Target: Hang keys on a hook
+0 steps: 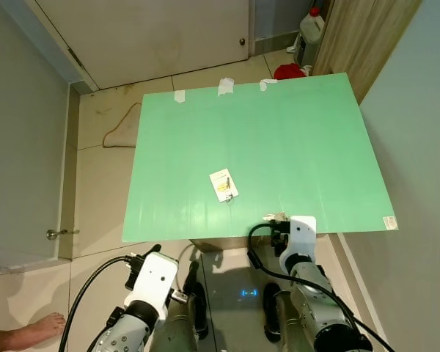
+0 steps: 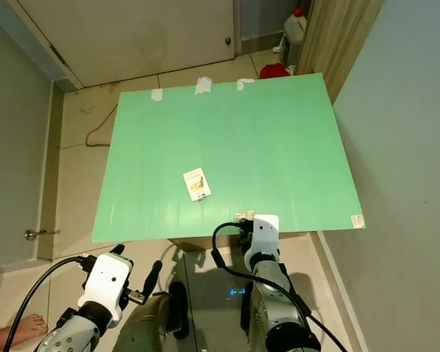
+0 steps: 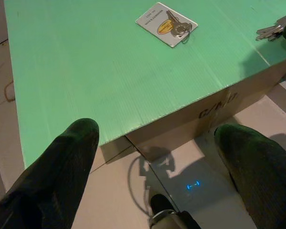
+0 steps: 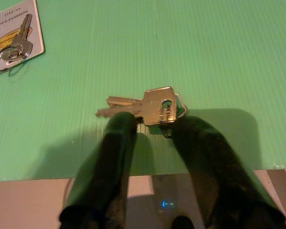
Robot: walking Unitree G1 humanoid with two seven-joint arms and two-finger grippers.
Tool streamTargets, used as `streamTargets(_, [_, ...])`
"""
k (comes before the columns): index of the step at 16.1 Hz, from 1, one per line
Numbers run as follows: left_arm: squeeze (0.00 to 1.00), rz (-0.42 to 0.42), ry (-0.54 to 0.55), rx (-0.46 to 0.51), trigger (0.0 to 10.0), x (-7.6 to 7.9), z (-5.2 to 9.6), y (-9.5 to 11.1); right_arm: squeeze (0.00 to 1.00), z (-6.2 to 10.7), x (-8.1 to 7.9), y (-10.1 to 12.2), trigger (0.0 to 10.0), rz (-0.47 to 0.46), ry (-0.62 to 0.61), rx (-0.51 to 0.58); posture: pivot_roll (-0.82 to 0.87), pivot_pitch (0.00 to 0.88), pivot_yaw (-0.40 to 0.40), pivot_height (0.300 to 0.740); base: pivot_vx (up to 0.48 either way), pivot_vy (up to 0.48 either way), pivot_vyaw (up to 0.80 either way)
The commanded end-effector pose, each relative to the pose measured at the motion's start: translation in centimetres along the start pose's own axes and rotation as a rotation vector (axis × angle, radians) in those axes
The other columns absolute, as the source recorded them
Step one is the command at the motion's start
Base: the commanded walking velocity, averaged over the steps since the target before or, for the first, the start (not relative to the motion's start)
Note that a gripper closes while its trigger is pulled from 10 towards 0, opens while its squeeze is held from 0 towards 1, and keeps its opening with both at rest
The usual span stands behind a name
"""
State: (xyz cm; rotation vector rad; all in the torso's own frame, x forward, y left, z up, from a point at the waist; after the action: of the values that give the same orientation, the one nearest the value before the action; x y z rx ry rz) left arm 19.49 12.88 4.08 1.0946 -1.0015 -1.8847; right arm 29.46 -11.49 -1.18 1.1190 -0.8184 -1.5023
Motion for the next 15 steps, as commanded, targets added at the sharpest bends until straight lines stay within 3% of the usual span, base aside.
streamTargets(1, [0.00,0.005,-0.001,-0.052,10.0,-0.01,0.47,-1.23,0.00,0.42,-0.39,-1.10,0.0,-0.008,0.013,-0.040,0.05,0.324,0.113,0.740,0.000,0.000,0.00])
streamTargets(15, [0.00,0.013,0.007,-0.056,10.0,-0.18,0.01,-1.09,0.00,0.21,-0.83,-0.16,0.0,-0.017,0.043,-0.017,0.02,0.345,0.108,0.740,0.000,0.000,0.00])
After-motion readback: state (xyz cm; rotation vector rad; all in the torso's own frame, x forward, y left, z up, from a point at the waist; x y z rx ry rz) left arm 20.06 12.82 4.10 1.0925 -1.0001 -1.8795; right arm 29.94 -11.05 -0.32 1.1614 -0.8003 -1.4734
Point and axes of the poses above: a point about 5 cm out from each wrist's last joint towards the gripper, its own z axis pointing back from the gripper into the wrist, its own y axis along the axis of the wrist's last joint, x = y × z, the point moved 3 cm from there along -z, pointing out of the wrist towards the gripper, and after that the axes turned 10 degrees about -z, right-handed, at the moved point
